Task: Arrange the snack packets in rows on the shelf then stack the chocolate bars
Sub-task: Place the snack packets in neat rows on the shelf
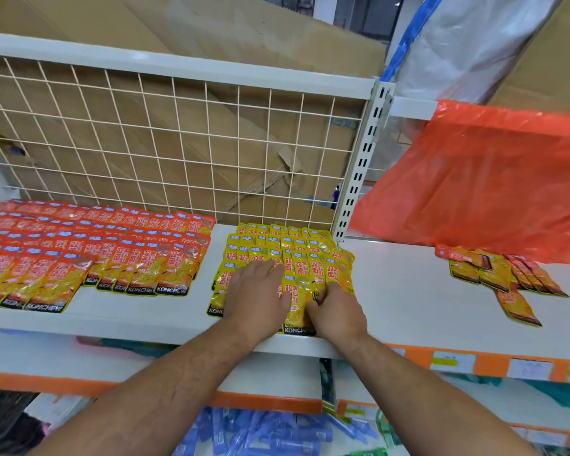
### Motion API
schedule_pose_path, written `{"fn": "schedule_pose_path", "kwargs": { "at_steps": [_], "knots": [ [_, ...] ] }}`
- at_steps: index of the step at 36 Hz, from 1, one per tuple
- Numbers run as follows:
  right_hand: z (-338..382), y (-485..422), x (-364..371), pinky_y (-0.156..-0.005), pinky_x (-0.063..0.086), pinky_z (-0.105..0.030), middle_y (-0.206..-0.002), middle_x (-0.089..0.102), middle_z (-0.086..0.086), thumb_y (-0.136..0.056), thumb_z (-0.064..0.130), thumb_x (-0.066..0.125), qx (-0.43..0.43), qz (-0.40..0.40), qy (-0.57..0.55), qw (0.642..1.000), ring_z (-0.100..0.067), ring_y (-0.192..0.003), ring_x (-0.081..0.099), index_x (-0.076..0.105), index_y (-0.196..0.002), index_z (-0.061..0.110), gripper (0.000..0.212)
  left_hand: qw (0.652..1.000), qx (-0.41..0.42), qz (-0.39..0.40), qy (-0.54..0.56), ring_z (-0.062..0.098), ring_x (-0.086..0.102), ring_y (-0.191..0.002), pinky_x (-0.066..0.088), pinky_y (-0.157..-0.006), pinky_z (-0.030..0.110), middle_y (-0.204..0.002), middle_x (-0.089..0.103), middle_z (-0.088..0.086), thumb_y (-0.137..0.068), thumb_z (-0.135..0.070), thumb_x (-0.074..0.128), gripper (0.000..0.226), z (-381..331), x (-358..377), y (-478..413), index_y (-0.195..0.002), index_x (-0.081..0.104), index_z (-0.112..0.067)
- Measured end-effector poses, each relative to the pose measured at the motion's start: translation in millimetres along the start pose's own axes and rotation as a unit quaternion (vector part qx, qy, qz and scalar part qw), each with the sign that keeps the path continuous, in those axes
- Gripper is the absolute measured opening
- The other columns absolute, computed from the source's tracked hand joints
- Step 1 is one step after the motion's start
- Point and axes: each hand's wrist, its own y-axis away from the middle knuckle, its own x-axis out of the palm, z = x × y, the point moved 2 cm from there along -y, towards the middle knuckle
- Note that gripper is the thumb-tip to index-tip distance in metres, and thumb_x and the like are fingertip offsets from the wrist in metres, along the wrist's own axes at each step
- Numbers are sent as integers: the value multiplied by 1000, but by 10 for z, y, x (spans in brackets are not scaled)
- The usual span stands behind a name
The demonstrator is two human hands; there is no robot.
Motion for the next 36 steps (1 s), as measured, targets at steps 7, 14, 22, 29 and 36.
{"fn": "schedule_pose_path", "kwargs": {
  "at_steps": [7,14,22,29,36],
  "knots": [
    [-307,156,-177,-88,48,-39,-124,61,-7,-87,37,59,-98,-55,121,986,-32,-114,52,64,-120,18,39,993,64,94,-14,24,20,-148,12,-121,45,-158,33,-2,-95,-49,44,61,-279,198,17,-151,33,-29],
    [-798,398,-407,-98,48,-46,-136,59,-15,-80,52,57,-73,-93,183,976,-39,-123,55,65,-130,17,62,983,128,129,5,26,16,-149,7,-121,46,-160,29,-1,-97,-50,40,62,-721,411,58,-153,30,-27],
    [-1378,590,-783,-114,31,-40,-151,44,-12,-80,68,25,-8,-95,182,979,-32,-139,38,51,-144,21,83,972,184,142,26,26,23,-147,12,-120,42,-158,34,1,-94,-49,36,63,-1352,540,127,-151,36,-24],
    [-1998,671,-1166,-116,28,-38,-159,31,-4,-94,56,51,27,-97,149,984,-25,-145,25,40,-151,28,64,968,196,154,18,23,17,-148,8,-120,39,-161,27,-2,-99,-47,39,59,-2038,658,149,-153,30,-26],
    [-2714,653,-1654,-119,23,-38,-161,27,-5,-95,54,52,31,-81,118,989,-25,-146,21,37,-152,26,65,970,191,153,5,21,21,-146,13,-120,39,-159,29,-3,-98,-49,39,59,-2857,893,182,-152,31,-26]
  ]
}}
